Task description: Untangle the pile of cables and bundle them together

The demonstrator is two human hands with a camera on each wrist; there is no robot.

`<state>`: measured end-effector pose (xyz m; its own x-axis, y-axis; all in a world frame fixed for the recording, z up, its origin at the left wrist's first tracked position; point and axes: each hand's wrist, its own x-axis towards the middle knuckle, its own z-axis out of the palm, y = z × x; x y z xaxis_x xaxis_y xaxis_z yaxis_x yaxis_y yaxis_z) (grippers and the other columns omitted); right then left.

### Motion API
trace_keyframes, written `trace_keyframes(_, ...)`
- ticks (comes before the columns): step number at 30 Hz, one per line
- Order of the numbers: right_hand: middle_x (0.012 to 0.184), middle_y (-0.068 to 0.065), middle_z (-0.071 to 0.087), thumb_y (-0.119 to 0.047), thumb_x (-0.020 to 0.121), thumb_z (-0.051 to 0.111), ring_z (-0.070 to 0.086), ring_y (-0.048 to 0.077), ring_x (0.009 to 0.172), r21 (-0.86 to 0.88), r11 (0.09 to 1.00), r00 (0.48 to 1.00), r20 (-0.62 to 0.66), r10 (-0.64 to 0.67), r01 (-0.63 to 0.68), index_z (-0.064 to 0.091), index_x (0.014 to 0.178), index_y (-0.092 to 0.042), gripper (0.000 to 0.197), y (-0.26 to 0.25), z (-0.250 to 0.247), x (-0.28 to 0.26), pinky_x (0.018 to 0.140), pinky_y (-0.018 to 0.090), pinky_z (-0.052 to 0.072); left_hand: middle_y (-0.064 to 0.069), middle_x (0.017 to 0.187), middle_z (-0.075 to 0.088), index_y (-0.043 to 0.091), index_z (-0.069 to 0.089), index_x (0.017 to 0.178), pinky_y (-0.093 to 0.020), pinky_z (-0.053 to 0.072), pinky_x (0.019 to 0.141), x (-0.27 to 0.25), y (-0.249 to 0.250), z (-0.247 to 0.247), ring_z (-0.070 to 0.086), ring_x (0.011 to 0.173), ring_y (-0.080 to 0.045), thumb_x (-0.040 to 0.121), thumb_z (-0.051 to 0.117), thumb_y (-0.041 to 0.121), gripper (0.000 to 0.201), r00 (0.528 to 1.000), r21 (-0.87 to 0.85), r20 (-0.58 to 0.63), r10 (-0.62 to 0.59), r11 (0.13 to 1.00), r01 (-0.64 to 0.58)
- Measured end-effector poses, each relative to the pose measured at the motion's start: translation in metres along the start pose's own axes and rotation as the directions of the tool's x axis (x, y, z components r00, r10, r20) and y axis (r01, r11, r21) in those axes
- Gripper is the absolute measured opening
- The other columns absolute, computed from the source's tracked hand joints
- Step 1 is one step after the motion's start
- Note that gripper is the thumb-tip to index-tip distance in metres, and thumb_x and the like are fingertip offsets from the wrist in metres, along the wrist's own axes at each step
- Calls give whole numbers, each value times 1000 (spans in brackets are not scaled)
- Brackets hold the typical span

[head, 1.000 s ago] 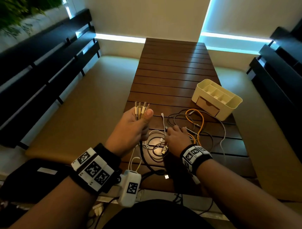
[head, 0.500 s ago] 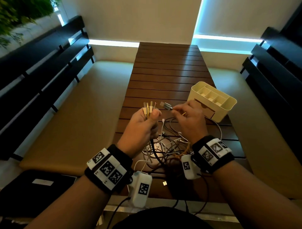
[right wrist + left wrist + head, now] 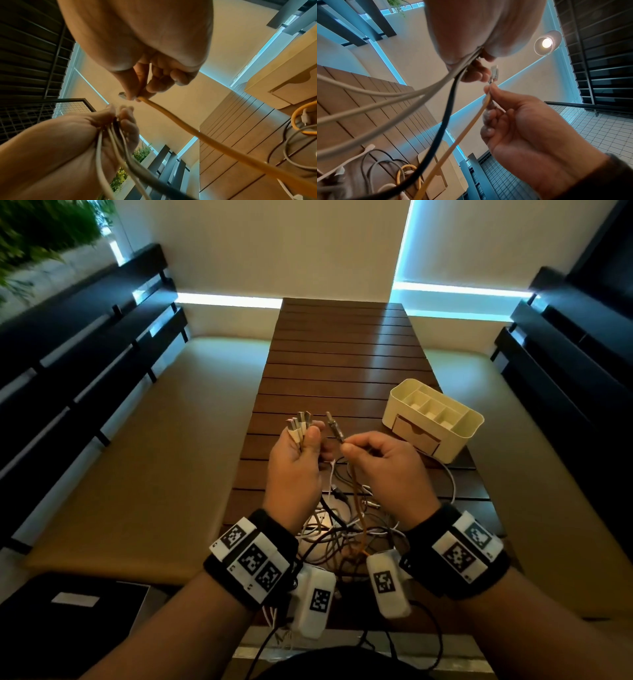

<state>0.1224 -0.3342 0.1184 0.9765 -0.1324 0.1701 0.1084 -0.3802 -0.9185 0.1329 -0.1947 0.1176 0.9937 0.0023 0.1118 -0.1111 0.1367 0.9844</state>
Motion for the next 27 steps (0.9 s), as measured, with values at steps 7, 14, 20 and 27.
trace_keyframes(7,85,-12,71,-23,93,66,64,2,83,20,999,998,46,-30,29,74,94,-27,9,-5,6,-2,73,17,51,-3,114,70,19,61,109,-31,55,90,0,-1,8,68,106,-14,104,41,17,21,1000,-68,28,-5,998,7)
trace_keyframes(14,90,-10,72,-19,95,63,66,-2,83,30,998,995,73,-62,60,75,99,-19,12,-12,10,-1,71,10,50,-7,119,70,7,57,121,-45,49,103,0,0,6,65,115,-20,104,40,17,27,996,-90,80,-49,994,56)
trace_keyframes(20,92,-8,71,-14,95,63,65,-3,83,-1,993,991,74,-115,115,75,100,-15,13,-17,14,0,72,10,50,-9,113,70,3,58,116,-41,53,99,1,2,2,67,110,-21,104,40,14,24,995,-117,93,-34,992,44)
trace_keyframes(27,98,-12,71,-13,94,63,66,0,90,-53,981,980,77,-184,188,75,99,-16,13,-20,22,-2,75,12,52,4,91,72,5,59,108,-36,56,89,0,1,-6,69,94,-15,103,41,16,22,995,-147,99,-8,989,22)
